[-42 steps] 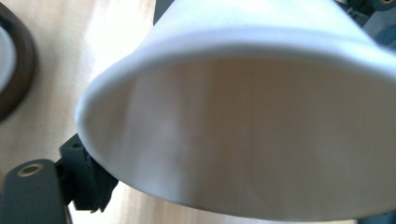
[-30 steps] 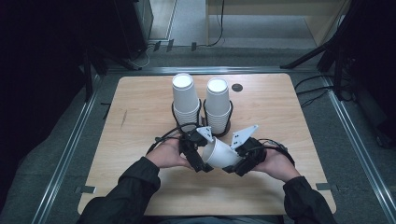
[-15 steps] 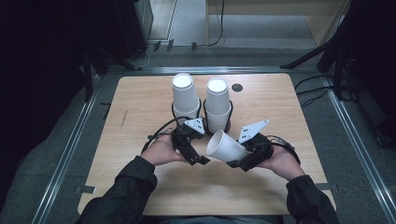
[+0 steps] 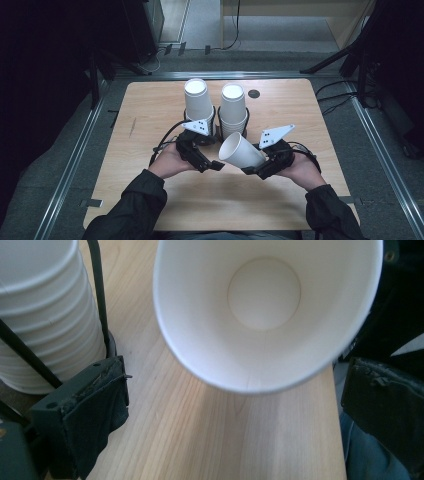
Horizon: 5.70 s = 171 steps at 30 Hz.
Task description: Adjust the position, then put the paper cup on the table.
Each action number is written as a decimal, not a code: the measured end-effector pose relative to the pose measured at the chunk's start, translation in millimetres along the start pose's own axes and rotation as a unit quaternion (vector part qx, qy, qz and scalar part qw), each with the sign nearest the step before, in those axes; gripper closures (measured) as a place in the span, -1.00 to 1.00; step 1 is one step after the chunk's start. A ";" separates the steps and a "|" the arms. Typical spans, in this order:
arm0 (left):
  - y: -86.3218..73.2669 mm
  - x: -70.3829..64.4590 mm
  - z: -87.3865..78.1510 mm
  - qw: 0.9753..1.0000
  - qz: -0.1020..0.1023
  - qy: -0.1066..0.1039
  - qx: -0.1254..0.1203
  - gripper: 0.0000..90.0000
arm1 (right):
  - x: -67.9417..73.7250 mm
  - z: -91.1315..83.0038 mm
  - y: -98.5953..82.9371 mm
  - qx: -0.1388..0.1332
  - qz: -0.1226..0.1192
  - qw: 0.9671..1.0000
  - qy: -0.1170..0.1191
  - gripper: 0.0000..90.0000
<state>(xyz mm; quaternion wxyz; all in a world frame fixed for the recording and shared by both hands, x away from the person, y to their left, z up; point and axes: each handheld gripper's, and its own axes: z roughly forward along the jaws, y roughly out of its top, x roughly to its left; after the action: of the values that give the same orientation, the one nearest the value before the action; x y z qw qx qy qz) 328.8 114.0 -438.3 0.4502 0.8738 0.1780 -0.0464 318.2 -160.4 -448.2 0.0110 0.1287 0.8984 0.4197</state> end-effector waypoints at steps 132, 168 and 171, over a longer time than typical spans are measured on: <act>12.2 -11.7 6.3 0.989 0.068 0.031 0.127 -0.95 | 8.0 30.2 3.0 0.018 0.006 1.000 0.011 -0.49; -12.8 -7.1 -1.8 0.999 0.018 0.031 -0.021 -0.88 | -4.4 16.5 10.8 -0.005 0.012 1.000 0.001 -0.49; -10.5 -9.9 -0.7 0.999 0.027 0.031 -0.032 -0.87 | -3.0 18.4 12.1 -0.006 0.008 1.000 0.005 -0.49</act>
<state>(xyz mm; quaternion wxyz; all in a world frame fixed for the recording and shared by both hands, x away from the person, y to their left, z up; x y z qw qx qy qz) 315.8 117.5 -443.6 0.4731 0.8646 0.1694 -0.0012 326.1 -139.9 -451.2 0.0035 0.1338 0.8950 0.4254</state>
